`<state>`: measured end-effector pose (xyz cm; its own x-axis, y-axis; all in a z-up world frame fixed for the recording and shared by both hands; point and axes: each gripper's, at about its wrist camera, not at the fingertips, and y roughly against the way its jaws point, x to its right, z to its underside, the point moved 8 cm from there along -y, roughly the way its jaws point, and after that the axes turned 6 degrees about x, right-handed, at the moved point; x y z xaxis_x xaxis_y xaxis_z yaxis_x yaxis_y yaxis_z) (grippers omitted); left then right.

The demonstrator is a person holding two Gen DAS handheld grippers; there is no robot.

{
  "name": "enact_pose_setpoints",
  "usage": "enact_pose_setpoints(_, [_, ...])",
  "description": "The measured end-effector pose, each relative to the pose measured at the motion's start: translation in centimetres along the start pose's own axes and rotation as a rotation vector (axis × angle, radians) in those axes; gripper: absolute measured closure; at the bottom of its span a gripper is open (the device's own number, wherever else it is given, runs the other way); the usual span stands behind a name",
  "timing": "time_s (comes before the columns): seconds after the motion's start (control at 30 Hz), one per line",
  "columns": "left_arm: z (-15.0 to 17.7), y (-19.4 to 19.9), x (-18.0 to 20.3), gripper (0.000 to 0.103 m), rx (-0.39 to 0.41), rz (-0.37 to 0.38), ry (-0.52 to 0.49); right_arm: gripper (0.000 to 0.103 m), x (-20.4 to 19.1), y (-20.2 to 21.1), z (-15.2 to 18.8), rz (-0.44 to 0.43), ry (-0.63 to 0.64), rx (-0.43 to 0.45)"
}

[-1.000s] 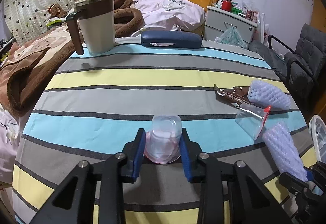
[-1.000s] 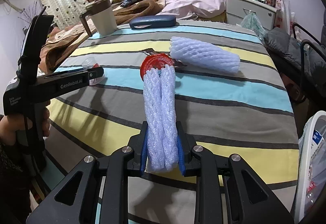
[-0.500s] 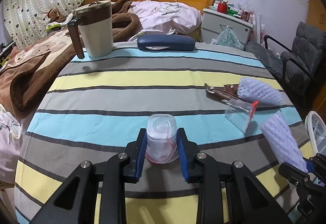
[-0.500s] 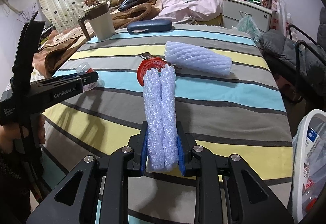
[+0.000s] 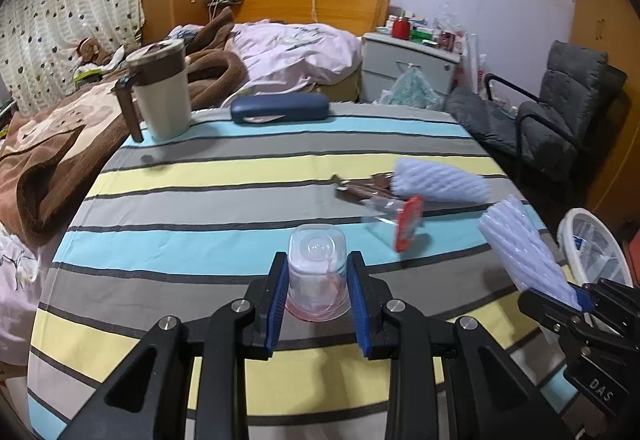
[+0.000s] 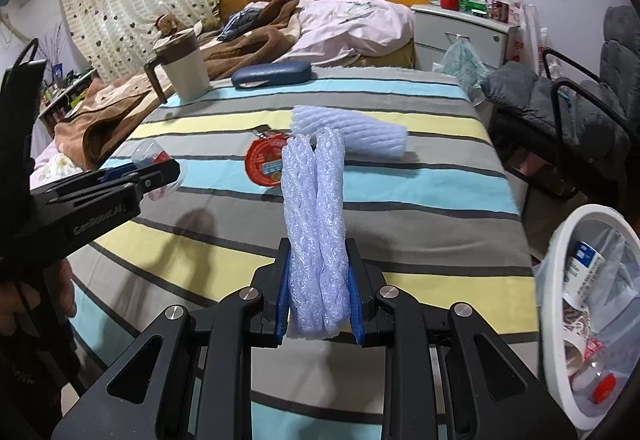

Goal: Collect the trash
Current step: 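Carry foam net and clear cup over the wastebasket and open both tools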

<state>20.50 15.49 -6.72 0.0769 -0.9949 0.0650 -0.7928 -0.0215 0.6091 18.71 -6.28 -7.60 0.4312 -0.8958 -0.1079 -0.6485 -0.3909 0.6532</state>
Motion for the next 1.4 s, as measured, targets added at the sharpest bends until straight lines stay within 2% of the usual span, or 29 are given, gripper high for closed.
enact_pose_setpoints(0.27, [-0.8,1.9,3.9,0.072,0.039,0.057,-0.054,0.077,1.9,1.7,-0.2,0.033,-0.037,0.039])
enact_pose_setpoints(0.8, [-1.5,4.7,13.3,0.072,0.093,0.192,-0.166,0.077,8.0,5.8,0.6,0.149,-0.129,0.105])
enact_pose_setpoints(1.4, [-0.6,5.4,25.2,0.072,0.077,0.372,-0.29,0.077,17.1,10.9,3.3,0.331,-0.258,0.13])
